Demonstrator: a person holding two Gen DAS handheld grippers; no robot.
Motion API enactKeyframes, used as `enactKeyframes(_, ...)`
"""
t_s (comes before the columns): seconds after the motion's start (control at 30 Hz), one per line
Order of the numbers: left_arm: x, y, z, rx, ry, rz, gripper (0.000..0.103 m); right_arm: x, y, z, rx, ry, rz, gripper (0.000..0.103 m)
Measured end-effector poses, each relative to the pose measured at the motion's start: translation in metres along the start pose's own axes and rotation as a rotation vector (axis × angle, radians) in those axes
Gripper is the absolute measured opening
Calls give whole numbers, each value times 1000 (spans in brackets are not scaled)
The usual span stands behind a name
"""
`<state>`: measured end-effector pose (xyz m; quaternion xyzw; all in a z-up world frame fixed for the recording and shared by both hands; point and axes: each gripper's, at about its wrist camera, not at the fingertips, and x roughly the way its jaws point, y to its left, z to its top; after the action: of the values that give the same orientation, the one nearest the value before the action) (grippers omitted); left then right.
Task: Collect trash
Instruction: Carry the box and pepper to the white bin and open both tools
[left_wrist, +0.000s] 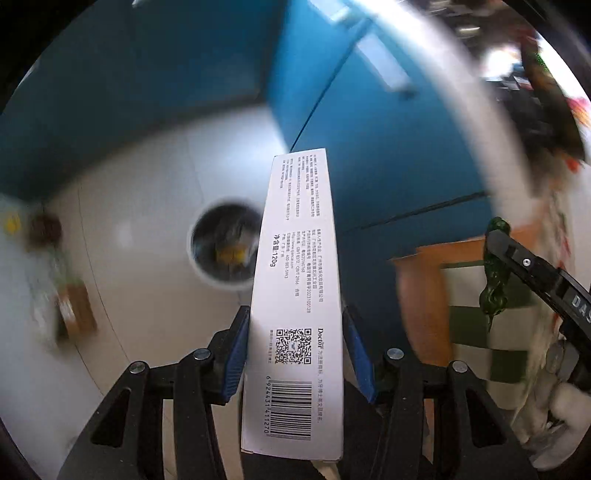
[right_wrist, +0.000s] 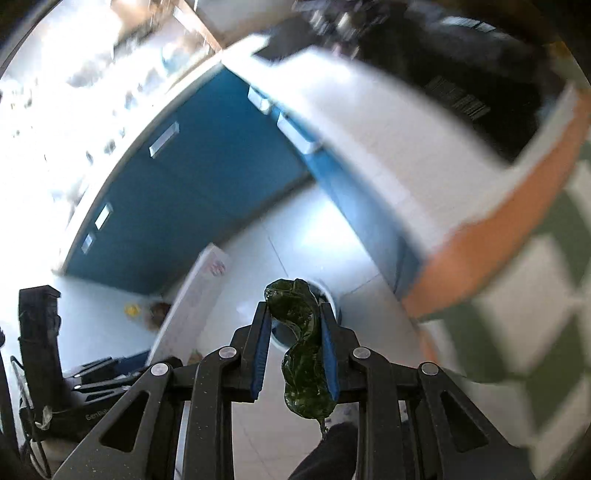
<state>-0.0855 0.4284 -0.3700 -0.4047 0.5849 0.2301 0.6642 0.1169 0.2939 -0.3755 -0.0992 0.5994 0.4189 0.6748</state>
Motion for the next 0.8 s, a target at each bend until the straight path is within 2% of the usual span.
enactKeyframes(0.1,95,57,7,-112,119,-49,46,80,4,-14,-7,76,-15,27)
enactKeyframes(0.23,209,114,23,-216,231,-106,46,204,-10,-32,38,180,-10,27)
enactKeyframes(0.33,298,153,42,-265,296,-127,46,291,-20,-41,61,231,10,26)
enactKeyframes(0.43,352,184,60,-296,316,-124,46,368,-27,-51,68,278,18,26)
enactKeyframes(0.5,376,196,70,-294,325,-117,46,415,-27,-57,52,311,4,26)
enactKeyframes(0.6,397,206,75,-286,337,-103,46,458,-24,-61,22,336,-14,26)
enactKeyframes(0.8,407,214,80,-293,341,-78,47,493,-21,-59,-21,382,-33,27)
